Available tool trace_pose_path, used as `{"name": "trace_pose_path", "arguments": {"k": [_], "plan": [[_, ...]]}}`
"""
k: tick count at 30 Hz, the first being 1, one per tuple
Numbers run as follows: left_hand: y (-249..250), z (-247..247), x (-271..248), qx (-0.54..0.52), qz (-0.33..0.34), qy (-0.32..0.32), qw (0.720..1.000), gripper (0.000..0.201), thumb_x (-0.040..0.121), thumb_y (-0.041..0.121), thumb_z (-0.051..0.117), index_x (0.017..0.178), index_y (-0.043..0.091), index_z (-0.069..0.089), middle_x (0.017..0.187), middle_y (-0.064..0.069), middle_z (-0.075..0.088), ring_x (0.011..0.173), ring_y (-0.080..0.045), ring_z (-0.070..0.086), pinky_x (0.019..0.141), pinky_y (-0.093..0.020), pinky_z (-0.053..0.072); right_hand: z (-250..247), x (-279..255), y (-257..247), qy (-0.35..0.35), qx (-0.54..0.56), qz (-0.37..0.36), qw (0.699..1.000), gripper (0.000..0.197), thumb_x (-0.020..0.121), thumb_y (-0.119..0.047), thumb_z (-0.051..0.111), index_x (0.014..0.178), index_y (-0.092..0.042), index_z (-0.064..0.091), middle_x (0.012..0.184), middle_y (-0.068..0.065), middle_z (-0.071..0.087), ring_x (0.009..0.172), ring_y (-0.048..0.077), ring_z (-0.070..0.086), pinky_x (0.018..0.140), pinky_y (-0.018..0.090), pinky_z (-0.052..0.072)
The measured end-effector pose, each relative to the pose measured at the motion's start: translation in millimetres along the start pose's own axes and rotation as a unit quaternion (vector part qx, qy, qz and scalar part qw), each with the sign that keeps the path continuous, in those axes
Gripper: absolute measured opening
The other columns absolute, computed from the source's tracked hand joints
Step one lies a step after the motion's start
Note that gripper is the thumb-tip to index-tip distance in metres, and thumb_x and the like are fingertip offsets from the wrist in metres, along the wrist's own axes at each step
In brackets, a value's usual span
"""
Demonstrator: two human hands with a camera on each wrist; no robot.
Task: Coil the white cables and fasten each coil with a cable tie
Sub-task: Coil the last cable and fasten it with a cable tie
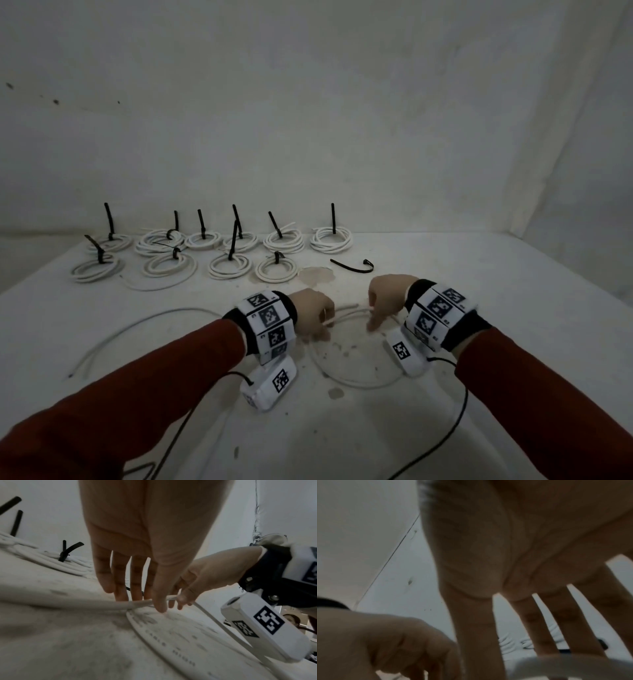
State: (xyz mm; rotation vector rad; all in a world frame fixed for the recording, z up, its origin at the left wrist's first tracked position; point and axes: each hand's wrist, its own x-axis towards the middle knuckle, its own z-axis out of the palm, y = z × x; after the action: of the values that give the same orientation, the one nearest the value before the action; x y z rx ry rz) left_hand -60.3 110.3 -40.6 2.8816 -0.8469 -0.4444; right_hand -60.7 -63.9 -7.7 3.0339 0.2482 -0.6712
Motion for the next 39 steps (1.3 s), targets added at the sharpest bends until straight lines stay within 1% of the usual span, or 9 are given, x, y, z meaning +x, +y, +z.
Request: {"name": "trace_pose_path", "arguments": {"k": [5,9,14,19,27,31,35,37,39], "plan": [[3.5,-6.3,-0.9,-0.112,0.023,0.103,0.988,0.029,0.093,0.039,0.053,0.109,0.015,0.058,0.101,-0.002,0.063,0.085,-0.015,0.056,0.075,-0.026,0.044,-3.1,-5.0,12.4,0.057,0.212,-0.084,0.972,0.020,0.093,-0.021,0.058,0.077,-0.015,0.069,0.061,0.000,0.059,0.056,0.016,0.058,0.065,0.030,0.050],[4.0,-51.3,-17.2,-0.230,0.056,0.241,0.941,0.031,0.099,0.035,0.040,0.075,0.027,0.057,0.070,0.005,0.051,0.061,-0.007,0.046,0.061,-0.028,0.039,-35.6,-34.3,4.1,0.221,0.352,-0.162,0.895,0.022,0.092,-0.027,0.062,0.077,-0.011,0.065,0.058,-0.001,0.046,0.048,0.011,0.045,0.047,0.025,0.047],[-19.8,-120.6,-50.2,-0.235,0.047,0.441,0.865,0.033,0.099,0.024,0.040,0.068,0.028,0.052,0.064,0.007,0.044,0.052,-0.008,0.038,0.051,-0.026,0.033,-64.7,-57.8,4.2,0.243,0.542,-0.244,0.767,0.030,0.099,-0.029,0.050,0.075,-0.011,0.057,0.048,-0.007,0.029,0.041,0.010,0.026,0.044,0.023,0.035],[-73.8,-160.4,-82.7,-0.311,-0.011,0.596,0.740,0.020,0.098,0.024,0.042,0.088,0.031,0.058,0.058,0.002,0.041,0.050,-0.013,0.036,0.052,-0.028,0.032,-55.4,-54.5,21.5,0.345,0.447,-0.217,0.796,0.041,0.098,-0.034,0.048,0.066,-0.011,0.056,0.048,-0.004,0.040,0.043,0.011,0.036,0.049,0.024,0.036],[-109.8,-161.2,-104.0,-0.141,-0.059,0.596,0.789,0.018,0.098,0.005,0.038,0.104,0.010,0.054,0.090,0.000,0.062,0.063,-0.017,0.048,0.061,-0.026,0.038,-46.9,-64.4,43.5,0.332,0.461,-0.209,0.796,0.053,0.086,-0.052,0.049,0.053,-0.011,0.043,0.046,0.004,0.040,0.044,0.017,0.042,0.058,0.019,0.045],[-110.2,-151.0,-99.4,0.003,-0.048,0.558,0.828,0.032,0.097,0.005,0.037,0.121,0.014,0.056,0.083,-0.007,0.051,0.073,-0.022,0.045,0.068,-0.033,0.036,-59.0,-70.7,53.5,0.176,0.733,-0.294,0.587,0.037,0.090,-0.034,0.043,0.059,-0.015,0.048,0.044,-0.005,0.023,0.041,0.012,0.021,0.047,0.025,0.034],[-103.2,-132.2,-90.8,0.052,-0.046,0.538,0.840,0.029,0.098,0.031,0.041,0.110,0.017,0.063,0.073,-0.001,0.048,0.065,-0.023,0.047,0.059,-0.035,0.044,-65.2,-74.4,66.1,0.062,0.833,-0.406,0.372,0.023,0.086,-0.012,0.042,0.090,-0.005,0.064,0.057,0.000,0.040,0.055,0.014,0.037,0.056,0.026,0.040],[-101.2,-122.2,-82.2,0.072,-0.042,0.502,0.861,0.025,0.097,0.031,0.043,0.102,0.017,0.063,0.073,-0.001,0.050,0.064,-0.024,0.050,0.056,-0.034,0.044,-67.6,-72.9,68.7,-0.016,0.829,-0.470,0.304,0.034,0.100,-0.016,0.035,0.120,0.001,0.058,0.072,0.006,0.052,0.069,0.019,0.048,0.071,0.029,0.045],[-96.1,-112.3,-73.5,0.108,-0.022,0.466,0.878,0.012,0.094,0.014,0.053,0.100,0.023,0.057,0.078,-0.003,0.055,0.065,-0.026,0.055,0.055,-0.032,0.042,-70.9,-72.9,66.6,-0.046,0.814,-0.502,0.289,0.045,0.106,-0.031,0.029,0.139,-0.006,0.046,0.074,0.008,0.053,0.066,0.018,0.047,0.071,0.029,0.047]]}}
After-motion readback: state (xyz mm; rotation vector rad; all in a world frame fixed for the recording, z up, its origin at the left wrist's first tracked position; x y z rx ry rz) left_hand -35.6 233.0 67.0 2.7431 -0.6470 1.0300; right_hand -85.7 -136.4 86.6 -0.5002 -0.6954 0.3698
